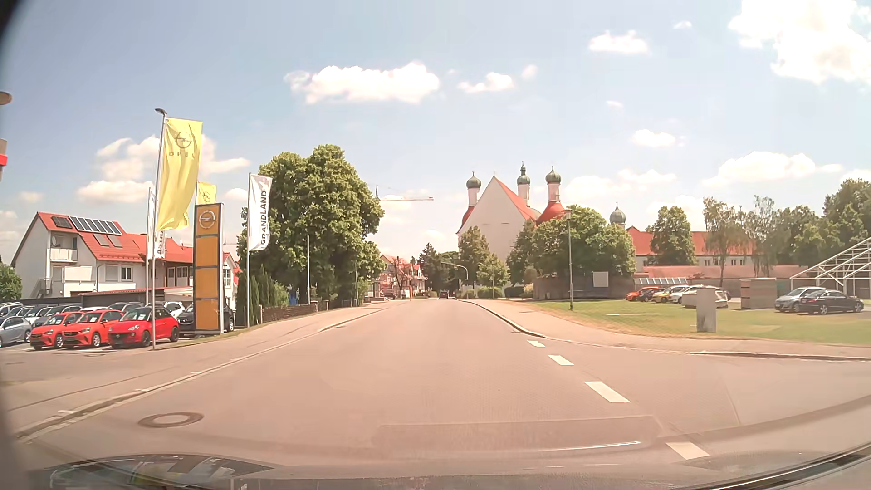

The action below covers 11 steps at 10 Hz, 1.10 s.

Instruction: Follow the waypoints while adhering to traffic rules and regulations

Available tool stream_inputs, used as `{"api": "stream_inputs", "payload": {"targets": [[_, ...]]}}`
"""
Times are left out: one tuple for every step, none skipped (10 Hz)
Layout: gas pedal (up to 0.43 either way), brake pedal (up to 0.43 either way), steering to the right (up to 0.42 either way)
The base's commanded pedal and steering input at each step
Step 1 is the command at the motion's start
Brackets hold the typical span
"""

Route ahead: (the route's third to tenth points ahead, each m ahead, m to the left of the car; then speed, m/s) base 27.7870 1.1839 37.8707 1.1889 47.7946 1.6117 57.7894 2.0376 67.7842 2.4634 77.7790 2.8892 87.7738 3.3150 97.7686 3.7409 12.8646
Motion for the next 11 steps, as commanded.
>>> {"api": "stream_inputs", "payload": {"targets": [[0.177,0.012,-0.001],[0.177,0.012,-0.001],[0.177,0.012,-0.002],[0.177,0.012,-0.005],[0.177,0.012,-0.009],[0.177,0.012,-0.012],[0.177,0.012,-0.012],[0.177,0.012,-0.012],[0.177,0.012,-0.012],[0.177,0.012,-0.012],[0.177,0.012,-0.012]]}}
